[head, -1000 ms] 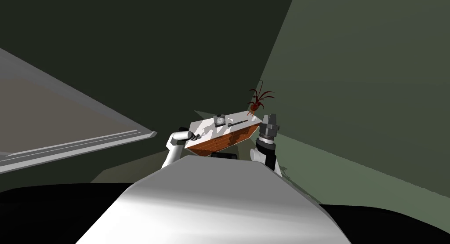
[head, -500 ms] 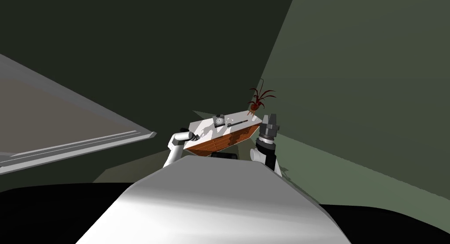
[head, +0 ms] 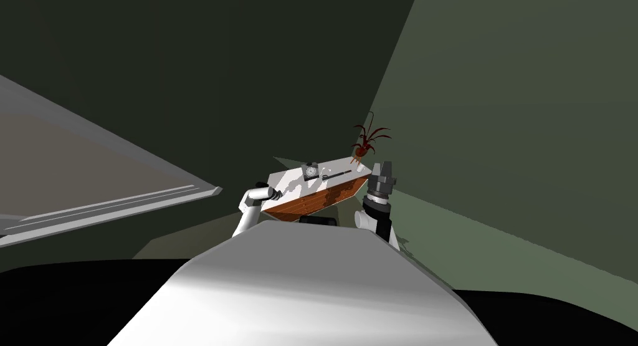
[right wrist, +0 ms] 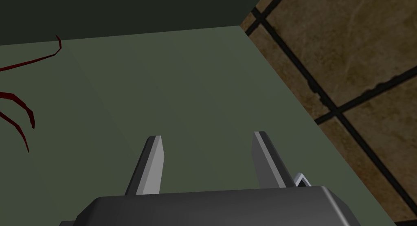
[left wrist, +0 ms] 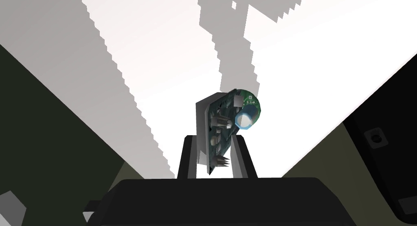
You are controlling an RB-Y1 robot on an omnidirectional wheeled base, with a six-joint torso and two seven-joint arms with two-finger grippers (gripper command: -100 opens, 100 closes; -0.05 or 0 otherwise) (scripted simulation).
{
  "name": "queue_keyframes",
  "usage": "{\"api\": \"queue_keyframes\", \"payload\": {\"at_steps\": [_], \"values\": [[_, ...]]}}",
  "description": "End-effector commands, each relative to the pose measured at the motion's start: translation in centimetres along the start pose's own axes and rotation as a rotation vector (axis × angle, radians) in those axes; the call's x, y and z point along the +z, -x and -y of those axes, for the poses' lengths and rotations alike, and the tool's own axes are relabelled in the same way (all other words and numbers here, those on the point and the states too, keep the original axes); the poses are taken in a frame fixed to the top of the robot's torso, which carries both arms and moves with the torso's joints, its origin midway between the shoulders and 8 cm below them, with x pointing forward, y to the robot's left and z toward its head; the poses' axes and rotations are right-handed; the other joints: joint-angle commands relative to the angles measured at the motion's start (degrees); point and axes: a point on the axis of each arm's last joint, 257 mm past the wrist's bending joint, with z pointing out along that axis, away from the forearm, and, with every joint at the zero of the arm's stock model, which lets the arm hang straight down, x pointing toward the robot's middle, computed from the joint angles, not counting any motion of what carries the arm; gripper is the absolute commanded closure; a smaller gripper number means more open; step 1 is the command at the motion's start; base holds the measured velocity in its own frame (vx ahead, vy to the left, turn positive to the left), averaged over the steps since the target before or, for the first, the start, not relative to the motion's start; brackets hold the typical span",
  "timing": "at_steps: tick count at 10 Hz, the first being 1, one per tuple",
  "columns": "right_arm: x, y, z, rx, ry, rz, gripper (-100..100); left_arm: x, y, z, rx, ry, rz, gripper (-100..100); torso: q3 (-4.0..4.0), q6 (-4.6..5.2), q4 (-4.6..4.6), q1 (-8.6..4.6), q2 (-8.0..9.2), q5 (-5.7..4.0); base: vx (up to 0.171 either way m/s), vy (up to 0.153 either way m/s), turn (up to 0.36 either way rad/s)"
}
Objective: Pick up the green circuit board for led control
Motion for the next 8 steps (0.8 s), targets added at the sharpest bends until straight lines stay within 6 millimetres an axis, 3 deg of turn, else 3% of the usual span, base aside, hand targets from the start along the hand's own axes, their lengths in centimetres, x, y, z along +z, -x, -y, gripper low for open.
{"api": "queue_keyframes", "payload": {"at_steps": [1,2,3,4,7,8], "values": [[0.0,0.0,0.0,0.0,0.0,0.0,0,0.0,0.0,0.0,0.0,0.0,0.0,100,0.0,0.0,0.0,0.0,0.0,0.0,0.0,0.0,0.0],[0.0,0.0,0.0,0.0,0.0,0.0,0,0.0,0.0,0.0,0.0,0.0,0.0,100,0.0,0.0,0.0,0.01,-0.01,0.0,0.0,0.0,0.0],[0.0,0.0,0.0,0.0,0.0,0.0,0,0.0,0.0,0.0,0.0,0.001,0.0,0,0.0,0.0,0.0,0.01,-0.01,-0.01,0.0,0.0,0.0],[0.0,0.0,0.0,0.0,0.0,0.0,0,-0.8,-0.1,0.5,-0.003,-0.006,0.001,100,0.0,0.0,0.0,0.01,-0.01,-0.01,0.005,0.012,-0.034],[0.0,0.0,0.0,0.0,0.0,0.0,0,-1.4,-0.1,0.6,-0.004,-0.008,0.001,100,0.04,-0.01,0.03,0.02,0.05,-0.04,-0.008,0.01,-0.02],[0.0,0.0,0.0,0.0,0.0,0.0,0,-1.4,-0.1,0.6,-0.005,-0.007,0.003,0,0.02,0.0,0.02,0.01,0.03,-0.02,0.0,0.0,0.0]]}}
